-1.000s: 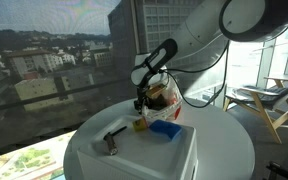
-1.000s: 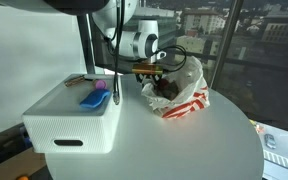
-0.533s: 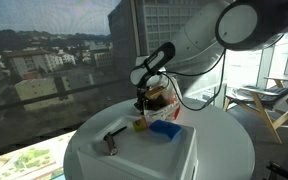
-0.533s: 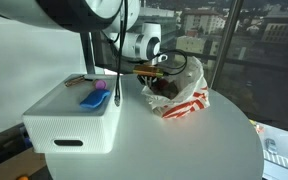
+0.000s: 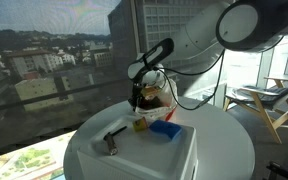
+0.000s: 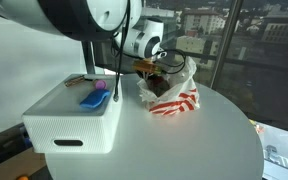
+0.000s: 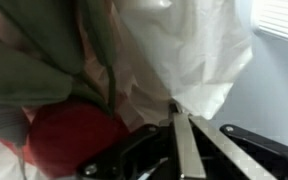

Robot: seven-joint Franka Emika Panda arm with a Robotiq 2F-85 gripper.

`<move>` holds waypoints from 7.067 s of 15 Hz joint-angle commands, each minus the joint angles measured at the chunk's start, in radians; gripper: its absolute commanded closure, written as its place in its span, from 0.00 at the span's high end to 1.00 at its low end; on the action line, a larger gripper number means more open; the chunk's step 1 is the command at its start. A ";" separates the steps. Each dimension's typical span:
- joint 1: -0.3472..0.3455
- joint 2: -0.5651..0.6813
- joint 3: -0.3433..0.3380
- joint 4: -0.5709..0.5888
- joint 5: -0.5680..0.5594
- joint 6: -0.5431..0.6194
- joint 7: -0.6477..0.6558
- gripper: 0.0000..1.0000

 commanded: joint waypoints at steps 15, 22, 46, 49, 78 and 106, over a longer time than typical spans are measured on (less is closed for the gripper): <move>0.117 -0.484 -0.126 -0.508 -0.201 0.323 0.053 0.00; 0.049 -0.516 0.004 -0.556 -0.099 0.125 -0.127 0.40; 0.175 -0.715 0.008 -0.931 -0.252 0.273 -0.105 1.00; 0.176 -0.741 0.031 -0.958 -0.235 0.228 -0.119 1.00; 0.100 -0.826 -0.027 -1.002 -0.165 0.224 -0.149 0.22; 0.134 -0.648 -0.145 -0.741 -0.311 -0.003 -0.017 1.00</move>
